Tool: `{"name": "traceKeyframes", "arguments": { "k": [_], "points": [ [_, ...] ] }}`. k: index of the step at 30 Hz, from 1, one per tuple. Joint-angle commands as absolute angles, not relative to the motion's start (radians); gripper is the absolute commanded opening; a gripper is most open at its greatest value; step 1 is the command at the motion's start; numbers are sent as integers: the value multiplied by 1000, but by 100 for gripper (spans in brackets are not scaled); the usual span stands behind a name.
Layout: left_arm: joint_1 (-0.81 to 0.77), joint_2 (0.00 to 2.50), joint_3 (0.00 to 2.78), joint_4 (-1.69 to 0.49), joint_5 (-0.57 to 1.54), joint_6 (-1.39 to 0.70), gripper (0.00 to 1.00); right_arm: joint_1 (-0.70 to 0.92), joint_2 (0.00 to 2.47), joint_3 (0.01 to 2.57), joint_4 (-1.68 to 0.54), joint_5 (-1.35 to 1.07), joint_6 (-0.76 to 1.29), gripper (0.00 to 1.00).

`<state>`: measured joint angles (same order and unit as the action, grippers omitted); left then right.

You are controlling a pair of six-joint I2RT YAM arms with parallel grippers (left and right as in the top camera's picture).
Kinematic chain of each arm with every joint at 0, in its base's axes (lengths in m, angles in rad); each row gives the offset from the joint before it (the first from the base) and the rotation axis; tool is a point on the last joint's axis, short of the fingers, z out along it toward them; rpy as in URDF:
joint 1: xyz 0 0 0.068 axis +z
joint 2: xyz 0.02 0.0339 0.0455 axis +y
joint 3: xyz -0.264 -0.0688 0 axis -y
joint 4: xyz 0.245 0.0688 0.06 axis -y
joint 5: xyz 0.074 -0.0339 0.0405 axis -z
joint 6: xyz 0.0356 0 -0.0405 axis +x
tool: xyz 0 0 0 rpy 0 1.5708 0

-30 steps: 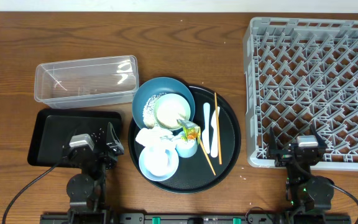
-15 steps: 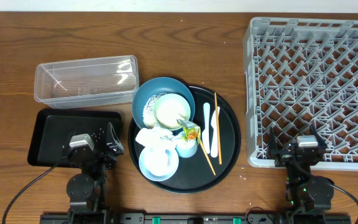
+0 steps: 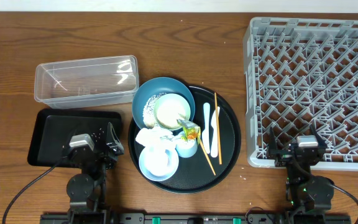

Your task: Sort waste into correct bins and load items into the dishwasher rack

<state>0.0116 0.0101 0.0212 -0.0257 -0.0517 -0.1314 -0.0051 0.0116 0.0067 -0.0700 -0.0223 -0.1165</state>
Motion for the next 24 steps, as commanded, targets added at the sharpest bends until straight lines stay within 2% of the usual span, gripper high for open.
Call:
{"name": "traceKeyframes", "arguments": {
  "k": [1, 13, 19, 24],
  "points": [
    [17, 4, 4, -68, -60, -133, 98, 9, 7, 6, -75, -15, -106, 99],
    [17, 4, 4, -67, -60, -133, 98, 9, 7, 6, -71, -35, -97, 99],
    [16, 4, 4, -67, -49, -171, 98, 9, 7, 6, -69, -54, 75, 99],
    [17, 5, 17, -67, -37, -170, 98, 9, 7, 29, -110, -40, 89, 99]
  ]
}}
